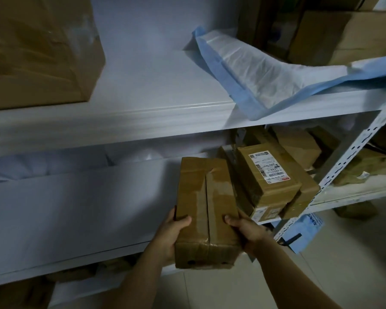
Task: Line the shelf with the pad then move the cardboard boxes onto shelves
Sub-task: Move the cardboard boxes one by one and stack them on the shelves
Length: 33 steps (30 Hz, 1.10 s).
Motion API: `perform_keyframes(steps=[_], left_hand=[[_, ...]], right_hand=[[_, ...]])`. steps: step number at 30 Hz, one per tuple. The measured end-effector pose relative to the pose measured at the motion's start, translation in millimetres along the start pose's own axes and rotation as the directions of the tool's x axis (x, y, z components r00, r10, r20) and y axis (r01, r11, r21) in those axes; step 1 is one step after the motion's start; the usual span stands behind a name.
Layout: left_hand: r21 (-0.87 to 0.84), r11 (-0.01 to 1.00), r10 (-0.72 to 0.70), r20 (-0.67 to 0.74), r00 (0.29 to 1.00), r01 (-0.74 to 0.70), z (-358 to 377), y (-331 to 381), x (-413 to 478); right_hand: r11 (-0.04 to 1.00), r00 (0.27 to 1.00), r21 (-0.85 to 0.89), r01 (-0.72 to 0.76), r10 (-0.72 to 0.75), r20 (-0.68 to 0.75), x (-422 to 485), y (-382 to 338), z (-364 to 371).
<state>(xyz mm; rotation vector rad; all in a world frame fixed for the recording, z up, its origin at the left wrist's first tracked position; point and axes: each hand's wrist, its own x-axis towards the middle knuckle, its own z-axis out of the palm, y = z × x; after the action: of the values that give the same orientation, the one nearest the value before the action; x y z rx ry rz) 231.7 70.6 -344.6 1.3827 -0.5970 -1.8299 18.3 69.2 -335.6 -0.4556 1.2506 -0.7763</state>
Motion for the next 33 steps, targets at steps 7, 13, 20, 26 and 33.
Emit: perform_keyframes(steps=[7, 13, 20, 26, 33], left_hand=[[0.154, 0.986, 0.124, -0.425, 0.897, -0.063, 53, -12, 51], [0.093, 0.995, 0.076, -0.434, 0.898, -0.04, 79, 5, 74], [0.093, 0.994, 0.091, -0.434, 0.896, -0.056, 91, 11, 77], [0.135, 0.99, 0.095, -0.416, 0.904, -0.042, 91, 21, 53], [0.203, 0.972, 0.201, -0.441, 0.875, -0.121, 66, 58, -5]], right_hand=[[0.997, 0.952, 0.075, -0.026, 0.048, -0.303, 35, 2, -11], [0.954, 0.982, 0.295, -0.055, 0.105, -0.157, 58, -7, -11], [0.951, 0.989, 0.306, -0.047, 0.088, -0.12, 69, -20, -22], [0.972, 0.979, 0.213, -0.098, 0.133, -0.156, 41, -32, -18], [0.98, 0.966, 0.197, 0.008, 0.044, -0.257, -14, -45, 37]])
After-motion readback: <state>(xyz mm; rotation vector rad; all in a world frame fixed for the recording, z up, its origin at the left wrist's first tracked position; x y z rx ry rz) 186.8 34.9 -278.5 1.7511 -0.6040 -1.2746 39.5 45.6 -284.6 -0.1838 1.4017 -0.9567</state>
